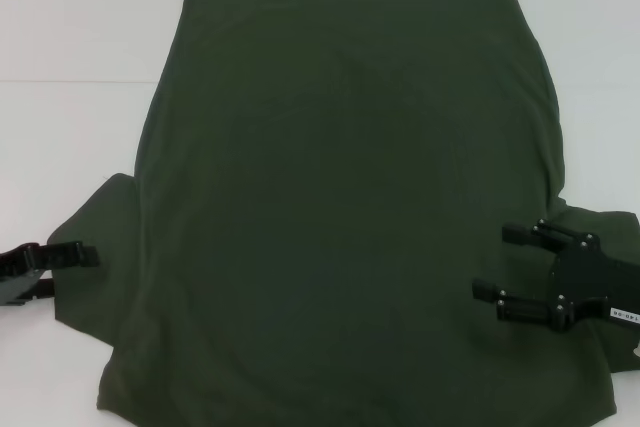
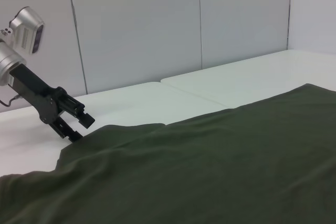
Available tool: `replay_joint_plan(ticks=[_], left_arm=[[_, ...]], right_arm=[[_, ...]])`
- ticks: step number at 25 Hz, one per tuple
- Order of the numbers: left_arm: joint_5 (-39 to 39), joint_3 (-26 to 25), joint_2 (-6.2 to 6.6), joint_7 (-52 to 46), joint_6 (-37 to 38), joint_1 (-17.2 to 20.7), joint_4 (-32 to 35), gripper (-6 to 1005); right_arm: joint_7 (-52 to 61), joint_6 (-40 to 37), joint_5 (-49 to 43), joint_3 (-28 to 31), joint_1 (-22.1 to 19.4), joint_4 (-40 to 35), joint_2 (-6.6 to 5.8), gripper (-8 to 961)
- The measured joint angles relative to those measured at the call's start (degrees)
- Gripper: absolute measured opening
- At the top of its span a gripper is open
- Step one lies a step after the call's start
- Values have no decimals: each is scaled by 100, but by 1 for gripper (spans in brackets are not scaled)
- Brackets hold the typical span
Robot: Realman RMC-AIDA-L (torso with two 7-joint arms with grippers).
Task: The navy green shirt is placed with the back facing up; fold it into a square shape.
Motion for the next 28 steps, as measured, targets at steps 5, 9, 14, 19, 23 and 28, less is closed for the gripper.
replay_joint_plan(ticks=[5, 9, 14, 19, 23, 28], left_arm=[[-11, 0, 17, 0, 11, -70, -182, 859], [-11, 0, 17, 0, 10, -122, -253, 857], [-14, -5, 18, 0, 6, -151, -279, 853], [-85, 13, 11, 0, 25, -191, -279, 849], [-89, 58, 6, -2, 20, -211, -278, 847], [-30, 68, 21, -27, -11, -211, -278, 843]], right_arm=[[0, 1, 0, 0, 14, 0, 0, 917], [0, 2, 0, 0, 18, 0, 0, 917], [-7, 2, 0, 0, 17, 0, 0, 916], [-8, 2, 0, 0, 17, 0, 0, 917], [-9, 2, 0, 0, 24, 0, 0, 917], [-9, 2, 0, 0, 26, 0, 0, 916]])
